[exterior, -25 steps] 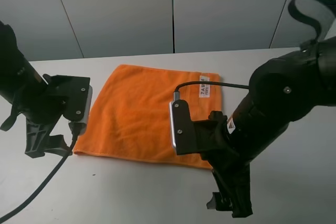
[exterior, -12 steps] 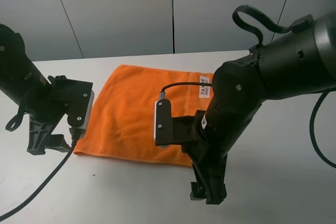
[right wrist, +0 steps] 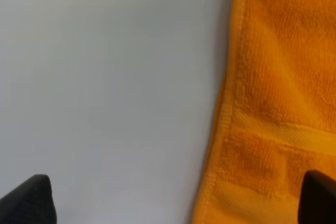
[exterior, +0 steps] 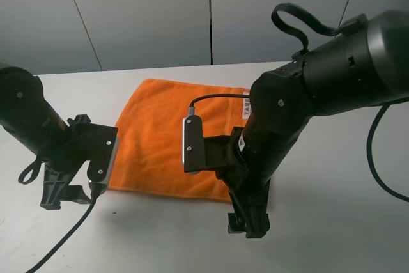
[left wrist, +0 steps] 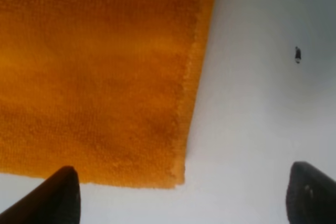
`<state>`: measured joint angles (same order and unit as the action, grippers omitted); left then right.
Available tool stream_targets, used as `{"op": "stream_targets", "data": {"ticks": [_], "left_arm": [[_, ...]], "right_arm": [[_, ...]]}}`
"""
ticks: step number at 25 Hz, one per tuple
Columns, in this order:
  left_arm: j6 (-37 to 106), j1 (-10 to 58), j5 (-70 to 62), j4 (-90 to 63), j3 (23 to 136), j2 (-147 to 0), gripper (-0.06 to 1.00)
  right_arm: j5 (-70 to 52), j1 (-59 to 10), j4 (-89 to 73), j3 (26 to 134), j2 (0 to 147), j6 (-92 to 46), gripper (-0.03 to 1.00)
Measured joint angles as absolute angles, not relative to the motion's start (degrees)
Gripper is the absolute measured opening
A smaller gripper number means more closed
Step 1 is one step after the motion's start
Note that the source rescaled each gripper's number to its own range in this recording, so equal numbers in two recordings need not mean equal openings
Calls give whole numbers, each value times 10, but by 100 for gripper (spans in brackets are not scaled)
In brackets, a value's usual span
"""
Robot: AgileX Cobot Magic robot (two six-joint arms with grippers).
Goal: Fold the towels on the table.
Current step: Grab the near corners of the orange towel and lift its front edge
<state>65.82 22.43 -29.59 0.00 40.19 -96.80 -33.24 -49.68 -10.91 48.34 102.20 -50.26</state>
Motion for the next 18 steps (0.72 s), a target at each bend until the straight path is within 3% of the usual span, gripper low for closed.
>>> {"op": "stream_targets", "data": {"ticks": [18], "left_arm": [[705, 225, -279, -16, 402, -1013, 100]], "right_arm": [[-344, -497, -24, 484, 1058, -414, 100]]}}
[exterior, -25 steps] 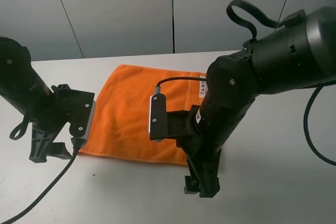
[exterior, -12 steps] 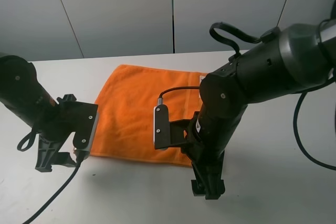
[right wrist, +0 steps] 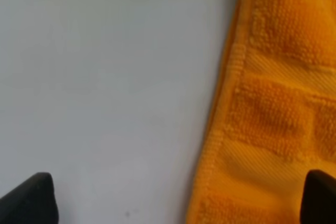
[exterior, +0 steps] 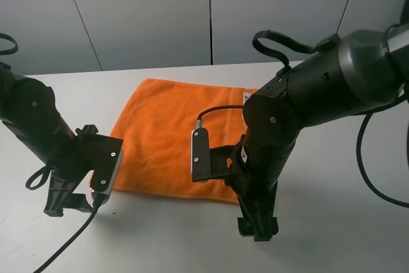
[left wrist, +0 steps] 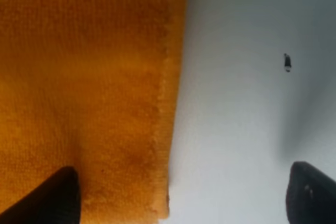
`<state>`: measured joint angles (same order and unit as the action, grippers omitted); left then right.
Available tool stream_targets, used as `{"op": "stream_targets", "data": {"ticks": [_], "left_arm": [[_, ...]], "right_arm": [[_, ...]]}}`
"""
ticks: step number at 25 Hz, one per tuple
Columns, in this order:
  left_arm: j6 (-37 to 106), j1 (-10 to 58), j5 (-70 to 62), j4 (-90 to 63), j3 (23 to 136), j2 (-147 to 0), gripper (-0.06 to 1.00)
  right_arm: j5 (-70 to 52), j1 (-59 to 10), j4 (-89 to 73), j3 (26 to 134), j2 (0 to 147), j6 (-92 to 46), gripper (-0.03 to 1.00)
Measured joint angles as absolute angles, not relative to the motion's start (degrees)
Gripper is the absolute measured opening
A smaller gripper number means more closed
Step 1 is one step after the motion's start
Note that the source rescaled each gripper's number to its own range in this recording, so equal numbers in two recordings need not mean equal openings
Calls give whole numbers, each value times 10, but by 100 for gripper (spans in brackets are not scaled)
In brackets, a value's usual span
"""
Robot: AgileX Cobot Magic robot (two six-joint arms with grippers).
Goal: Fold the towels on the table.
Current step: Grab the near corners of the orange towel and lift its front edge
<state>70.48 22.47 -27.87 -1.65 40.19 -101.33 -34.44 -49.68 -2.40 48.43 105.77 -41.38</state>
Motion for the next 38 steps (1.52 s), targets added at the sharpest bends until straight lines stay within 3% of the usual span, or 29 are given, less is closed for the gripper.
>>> {"op": "stream_targets", "data": {"ticks": [36, 38], "left_arm": [[706, 225, -258, -4, 408, -1065, 100], [706, 225, -255, -4, 408, -1065, 96]], "right_arm": [[-329, -463, -55, 490, 1103, -390, 100], [-328, -463, -55, 490, 1103, -390, 100]]}}
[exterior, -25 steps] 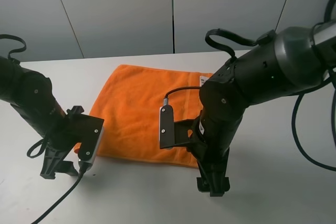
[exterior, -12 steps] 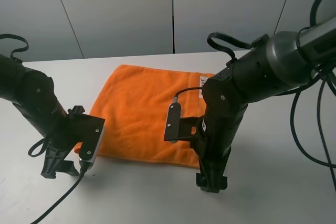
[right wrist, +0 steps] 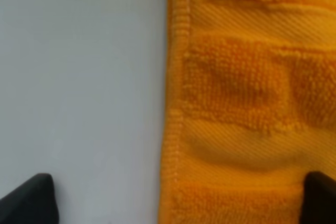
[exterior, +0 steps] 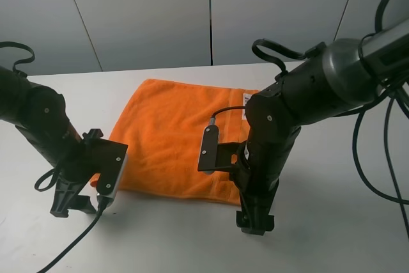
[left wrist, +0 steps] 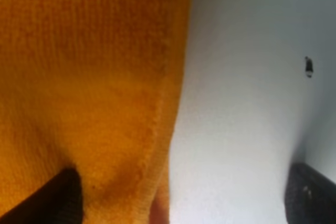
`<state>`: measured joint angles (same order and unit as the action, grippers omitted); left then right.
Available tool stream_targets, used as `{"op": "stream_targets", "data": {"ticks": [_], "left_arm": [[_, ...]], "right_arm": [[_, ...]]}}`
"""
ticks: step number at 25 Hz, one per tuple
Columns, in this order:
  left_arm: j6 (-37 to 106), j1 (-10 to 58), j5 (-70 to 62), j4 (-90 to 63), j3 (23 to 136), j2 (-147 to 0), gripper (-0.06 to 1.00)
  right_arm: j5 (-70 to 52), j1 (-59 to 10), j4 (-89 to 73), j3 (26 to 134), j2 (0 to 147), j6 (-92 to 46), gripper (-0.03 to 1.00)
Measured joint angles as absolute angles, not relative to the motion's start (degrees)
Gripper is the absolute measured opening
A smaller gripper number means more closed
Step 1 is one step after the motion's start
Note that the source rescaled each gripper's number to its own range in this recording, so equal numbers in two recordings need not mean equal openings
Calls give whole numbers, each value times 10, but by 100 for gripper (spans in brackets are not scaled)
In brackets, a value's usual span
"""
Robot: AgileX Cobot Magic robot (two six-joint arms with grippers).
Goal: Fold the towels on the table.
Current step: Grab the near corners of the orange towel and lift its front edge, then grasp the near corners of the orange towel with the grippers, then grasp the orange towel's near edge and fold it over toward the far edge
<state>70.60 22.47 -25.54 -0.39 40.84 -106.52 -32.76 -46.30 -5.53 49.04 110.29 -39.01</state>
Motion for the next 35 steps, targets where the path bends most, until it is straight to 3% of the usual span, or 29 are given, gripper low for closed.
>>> {"op": "stream_targets", "data": {"ticks": [2, 4, 5, 6, 7, 8, 26, 35], "left_arm": [[701, 225, -248, -5, 408, -1065, 85], [687, 225, -231, -6, 408, -1065, 56], [677, 225, -215, -7, 408, -1065, 39], [666, 225, -202, -7, 408, -1067, 15], [659, 225, -190, -7, 408, -1069, 5], [657, 225, -184, -7, 408, -1072, 2], [547, 226, -162, -5, 414, -1066, 0], [485, 226, -275, -18, 438, -958, 0]], "right_arm": [[-324, -462, -54, 490, 1103, -392, 94], [-312, -462, -53, 490, 1104, -395, 72], [-306, -462, -53, 490, 1106, -395, 56], [-301, -462, -52, 492, 1108, -396, 38], [-299, -462, -52, 494, 1111, -399, 20], [-299, -462, -52, 496, 1115, -399, 3], [-357, -462, -58, 507, 1073, -399, 0], [-363, -462, 153, 510, 990, -245, 0]]}}
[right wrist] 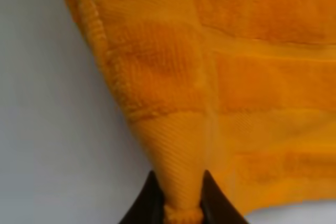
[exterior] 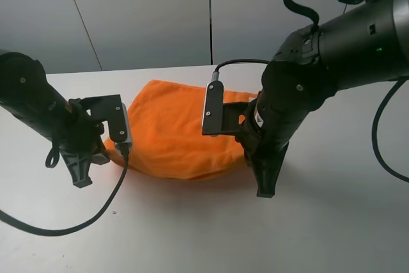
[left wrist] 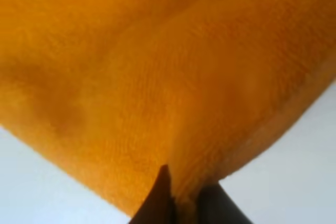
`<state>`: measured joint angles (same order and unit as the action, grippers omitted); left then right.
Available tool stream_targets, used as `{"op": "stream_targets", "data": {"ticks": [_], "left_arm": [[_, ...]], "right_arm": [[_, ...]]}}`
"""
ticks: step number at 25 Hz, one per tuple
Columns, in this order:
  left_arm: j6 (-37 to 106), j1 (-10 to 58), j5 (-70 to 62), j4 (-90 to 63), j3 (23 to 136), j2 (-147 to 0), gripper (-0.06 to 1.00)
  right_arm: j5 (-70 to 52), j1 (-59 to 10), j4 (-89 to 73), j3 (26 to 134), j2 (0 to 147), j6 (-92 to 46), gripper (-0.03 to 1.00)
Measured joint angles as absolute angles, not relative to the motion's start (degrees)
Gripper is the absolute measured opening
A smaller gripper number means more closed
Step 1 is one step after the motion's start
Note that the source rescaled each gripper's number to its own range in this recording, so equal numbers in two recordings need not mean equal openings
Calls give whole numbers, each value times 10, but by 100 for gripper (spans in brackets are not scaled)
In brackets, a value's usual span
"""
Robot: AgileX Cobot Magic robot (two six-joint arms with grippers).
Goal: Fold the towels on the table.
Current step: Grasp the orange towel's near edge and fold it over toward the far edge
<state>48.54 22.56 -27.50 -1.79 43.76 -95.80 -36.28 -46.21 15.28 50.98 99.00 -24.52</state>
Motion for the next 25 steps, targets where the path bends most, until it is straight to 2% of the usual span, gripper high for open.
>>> {"op": "stream_targets", "data": {"ticks": [11, 16, 25], "left_arm": [[462, 228, -316, -14, 447, -868, 0], [410, 228, -286, 33, 456, -865, 0], [296, 229, -207, 126, 459, -865, 0]], "right_arm": [[-363, -462, 313, 510, 966, -152, 0], [-358, -456, 387, 510, 966, -127, 0], [-304, -402, 455, 511, 966, -112, 0]]}}
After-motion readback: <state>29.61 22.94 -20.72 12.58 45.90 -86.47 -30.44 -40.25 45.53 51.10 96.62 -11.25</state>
